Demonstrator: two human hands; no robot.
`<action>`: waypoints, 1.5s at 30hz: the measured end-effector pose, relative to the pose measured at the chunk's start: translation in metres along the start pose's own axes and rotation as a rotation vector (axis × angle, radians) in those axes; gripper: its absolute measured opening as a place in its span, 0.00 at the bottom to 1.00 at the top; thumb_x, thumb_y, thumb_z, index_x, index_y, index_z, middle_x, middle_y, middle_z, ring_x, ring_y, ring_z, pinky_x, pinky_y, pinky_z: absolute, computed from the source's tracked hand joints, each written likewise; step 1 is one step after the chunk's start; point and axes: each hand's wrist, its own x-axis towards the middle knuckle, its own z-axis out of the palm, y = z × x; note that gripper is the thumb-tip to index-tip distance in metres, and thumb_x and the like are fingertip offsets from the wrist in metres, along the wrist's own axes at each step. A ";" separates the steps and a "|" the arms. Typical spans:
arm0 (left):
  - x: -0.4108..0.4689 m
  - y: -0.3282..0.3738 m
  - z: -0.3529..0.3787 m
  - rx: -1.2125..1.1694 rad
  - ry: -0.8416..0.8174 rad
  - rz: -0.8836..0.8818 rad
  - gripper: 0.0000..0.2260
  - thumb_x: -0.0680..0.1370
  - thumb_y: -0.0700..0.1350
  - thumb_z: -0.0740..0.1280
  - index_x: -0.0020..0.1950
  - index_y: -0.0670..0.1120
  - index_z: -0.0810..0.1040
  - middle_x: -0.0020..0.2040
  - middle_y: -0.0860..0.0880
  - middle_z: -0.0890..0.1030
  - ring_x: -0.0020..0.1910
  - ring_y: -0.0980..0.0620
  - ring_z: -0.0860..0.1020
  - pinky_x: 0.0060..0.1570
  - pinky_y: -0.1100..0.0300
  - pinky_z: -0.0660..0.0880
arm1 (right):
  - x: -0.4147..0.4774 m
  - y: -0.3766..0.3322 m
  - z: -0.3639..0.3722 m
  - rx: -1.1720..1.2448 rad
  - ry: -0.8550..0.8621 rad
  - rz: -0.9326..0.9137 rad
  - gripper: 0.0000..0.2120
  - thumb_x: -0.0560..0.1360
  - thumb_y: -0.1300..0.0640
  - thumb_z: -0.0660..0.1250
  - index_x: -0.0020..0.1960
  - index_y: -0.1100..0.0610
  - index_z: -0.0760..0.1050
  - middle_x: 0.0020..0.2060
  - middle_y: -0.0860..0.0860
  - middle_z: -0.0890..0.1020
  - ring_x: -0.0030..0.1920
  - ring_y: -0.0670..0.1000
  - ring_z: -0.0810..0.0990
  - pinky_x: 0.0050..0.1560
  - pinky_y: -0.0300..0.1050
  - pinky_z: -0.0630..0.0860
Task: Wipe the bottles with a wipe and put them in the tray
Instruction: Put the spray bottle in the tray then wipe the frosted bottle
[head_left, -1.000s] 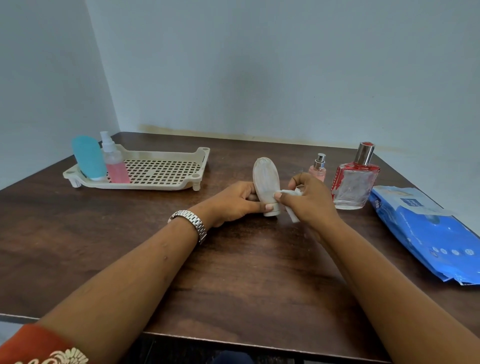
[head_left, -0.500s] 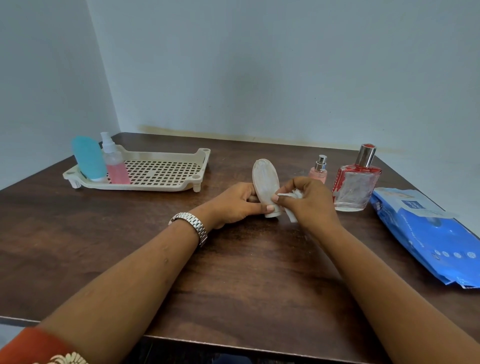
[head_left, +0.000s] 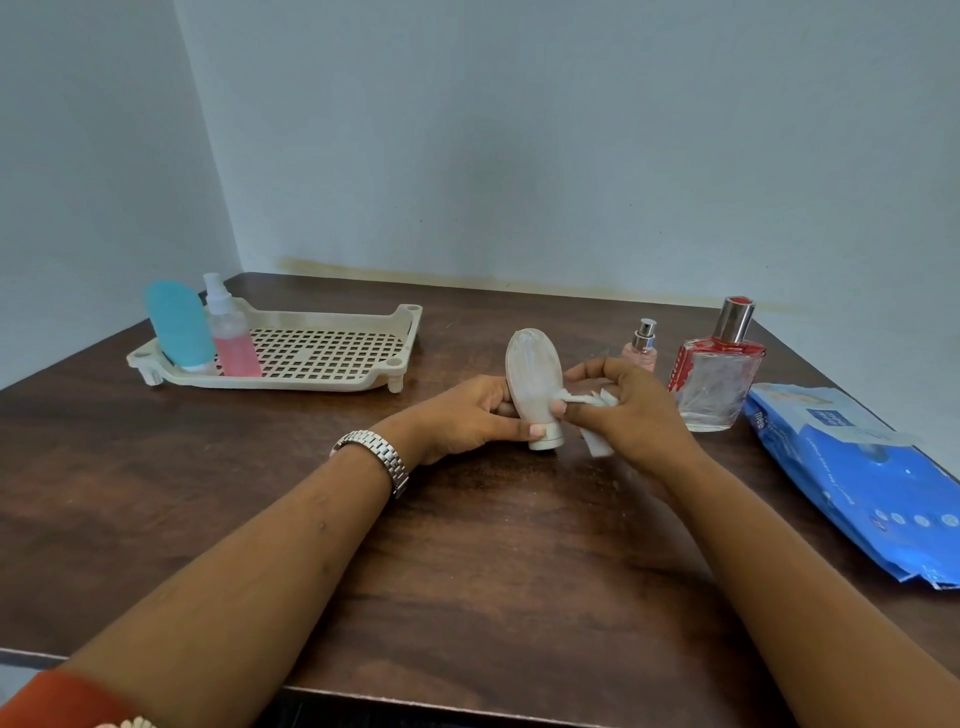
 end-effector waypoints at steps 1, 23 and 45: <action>-0.001 0.001 0.000 0.000 -0.016 0.003 0.19 0.76 0.37 0.68 0.67 0.40 0.72 0.60 0.42 0.81 0.60 0.48 0.79 0.67 0.52 0.71 | 0.000 0.001 0.000 0.013 -0.015 0.005 0.11 0.67 0.58 0.76 0.48 0.53 0.78 0.43 0.49 0.81 0.40 0.46 0.78 0.35 0.34 0.73; -0.006 0.007 0.003 -0.007 -0.072 0.037 0.06 0.77 0.38 0.67 0.53 0.42 0.77 0.40 0.52 0.81 0.39 0.58 0.77 0.46 0.65 0.73 | 0.001 -0.009 0.006 0.018 0.239 -0.148 0.06 0.70 0.55 0.73 0.37 0.49 0.77 0.35 0.40 0.79 0.35 0.34 0.76 0.34 0.25 0.70; -0.006 0.008 0.002 -0.011 -0.020 0.010 0.04 0.78 0.39 0.66 0.51 0.44 0.78 0.39 0.51 0.80 0.37 0.59 0.76 0.42 0.68 0.73 | -0.005 -0.020 -0.009 -0.344 0.053 -0.204 0.10 0.78 0.60 0.62 0.58 0.55 0.76 0.51 0.48 0.76 0.45 0.45 0.73 0.43 0.36 0.68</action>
